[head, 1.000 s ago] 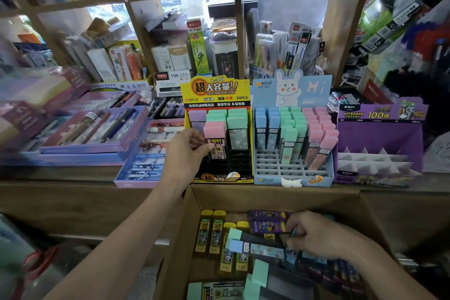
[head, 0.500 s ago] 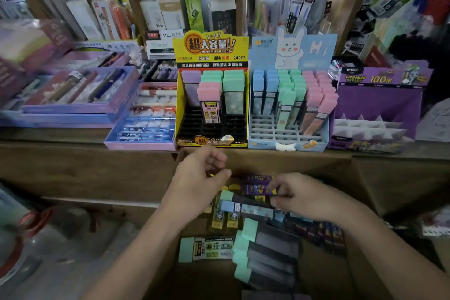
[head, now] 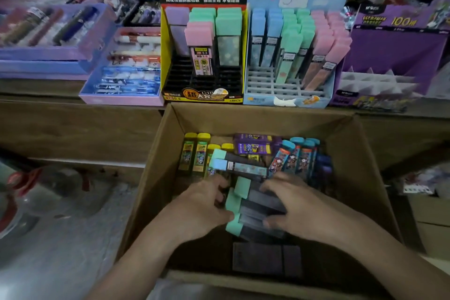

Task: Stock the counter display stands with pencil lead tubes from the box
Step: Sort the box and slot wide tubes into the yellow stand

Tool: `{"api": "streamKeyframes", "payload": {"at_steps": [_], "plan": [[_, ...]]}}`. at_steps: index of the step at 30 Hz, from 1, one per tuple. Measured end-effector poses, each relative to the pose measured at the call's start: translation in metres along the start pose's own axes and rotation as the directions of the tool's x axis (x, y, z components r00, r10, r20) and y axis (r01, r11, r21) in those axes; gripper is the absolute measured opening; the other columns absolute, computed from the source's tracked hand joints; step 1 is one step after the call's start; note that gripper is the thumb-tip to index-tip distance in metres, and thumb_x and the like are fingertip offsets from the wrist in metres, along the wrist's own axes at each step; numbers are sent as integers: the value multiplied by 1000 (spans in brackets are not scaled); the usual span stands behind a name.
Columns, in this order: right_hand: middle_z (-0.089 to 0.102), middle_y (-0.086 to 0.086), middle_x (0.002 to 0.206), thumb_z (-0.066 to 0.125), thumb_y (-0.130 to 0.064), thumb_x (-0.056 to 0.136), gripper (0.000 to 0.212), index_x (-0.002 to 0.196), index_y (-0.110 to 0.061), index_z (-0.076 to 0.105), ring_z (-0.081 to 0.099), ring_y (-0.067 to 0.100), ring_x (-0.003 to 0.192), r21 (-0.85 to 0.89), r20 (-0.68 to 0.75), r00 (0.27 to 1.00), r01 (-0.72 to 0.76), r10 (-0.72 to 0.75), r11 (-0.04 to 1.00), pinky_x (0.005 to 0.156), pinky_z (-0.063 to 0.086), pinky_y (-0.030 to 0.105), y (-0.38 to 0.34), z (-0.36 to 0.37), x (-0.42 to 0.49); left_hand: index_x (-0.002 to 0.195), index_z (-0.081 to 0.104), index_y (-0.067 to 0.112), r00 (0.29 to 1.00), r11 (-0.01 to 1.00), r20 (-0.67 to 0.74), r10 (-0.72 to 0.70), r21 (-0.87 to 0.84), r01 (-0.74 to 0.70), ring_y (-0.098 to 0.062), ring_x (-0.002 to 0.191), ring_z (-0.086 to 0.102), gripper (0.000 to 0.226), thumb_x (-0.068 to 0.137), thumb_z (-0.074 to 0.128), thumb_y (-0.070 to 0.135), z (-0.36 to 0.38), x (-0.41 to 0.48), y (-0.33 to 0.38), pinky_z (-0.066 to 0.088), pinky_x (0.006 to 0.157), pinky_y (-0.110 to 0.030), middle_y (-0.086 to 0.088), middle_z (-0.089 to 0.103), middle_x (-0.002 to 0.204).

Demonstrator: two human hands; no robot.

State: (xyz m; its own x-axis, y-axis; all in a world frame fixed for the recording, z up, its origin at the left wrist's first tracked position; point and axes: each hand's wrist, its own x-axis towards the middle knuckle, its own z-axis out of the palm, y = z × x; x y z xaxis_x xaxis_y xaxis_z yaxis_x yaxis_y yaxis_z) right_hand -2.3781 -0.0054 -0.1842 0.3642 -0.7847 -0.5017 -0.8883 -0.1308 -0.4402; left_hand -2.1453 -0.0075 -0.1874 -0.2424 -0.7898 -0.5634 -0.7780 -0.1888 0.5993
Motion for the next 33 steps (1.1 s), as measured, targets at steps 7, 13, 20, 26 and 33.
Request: {"api": "streamKeyframes", "payload": {"at_steps": [7, 13, 20, 26, 33], "plan": [[28, -14, 118, 83, -56, 72, 77, 129, -32, 38, 30, 10, 117, -96, -47, 998, 28, -33, 995, 97, 37, 29, -10, 13, -1, 138, 46, 37, 995, 998, 100, -25, -63, 31, -5, 96, 66, 74, 75, 83, 30, -1, 4, -5, 55, 95, -36, 15, 66, 100], [29, -15, 122, 80, -56, 76, 80, 137, -30, 34, 30, 9, 116, -171, -61, 995, 64, -75, 983, 99, 34, 29, -16, 14, -2, 139, 48, 37, 994, 993, 109, -17, -116, 30, -5, 95, 68, 74, 75, 84, 23, 1, 5, -6, 58, 93, -36, 11, 69, 101], [52, -12, 120, 65, -33, 93, 36, 123, -32, 46, 50, 11, 114, -99, -116, 986, 109, -120, 989, 91, 47, 29, -17, 12, -2, 131, 57, 36, 999, 984, 25, -26, -178, 30, -5, 98, 66, 61, 76, 81, 32, 0, 7, -5, 57, 94, -35, 15, 67, 101], [69, -12, 102, 68, -25, 94, 22, 113, -33, 62, 65, 1, 93, 255, -143, 990, 36, 1, 966, 78, 55, 24, -10, -3, 0, 126, 58, 40, 997, 942, -75, 1, -335, -26, -2, 97, 66, 64, 66, 79, 49, 1, 7, -6, 57, 90, -31, 13, 69, 101], [78, -2, 112, 71, -6, 92, 40, 128, -23, 64, 75, 15, 103, 873, -96, 988, 25, 121, 488, 88, 62, 36, -20, -25, 0, 108, 71, 39, 993, 778, -93, 68, -618, -111, -3, 99, 71, 31, 80, 70, 53, -3, 4, 4, 54, 86, -26, 13, 76, 102]]}}
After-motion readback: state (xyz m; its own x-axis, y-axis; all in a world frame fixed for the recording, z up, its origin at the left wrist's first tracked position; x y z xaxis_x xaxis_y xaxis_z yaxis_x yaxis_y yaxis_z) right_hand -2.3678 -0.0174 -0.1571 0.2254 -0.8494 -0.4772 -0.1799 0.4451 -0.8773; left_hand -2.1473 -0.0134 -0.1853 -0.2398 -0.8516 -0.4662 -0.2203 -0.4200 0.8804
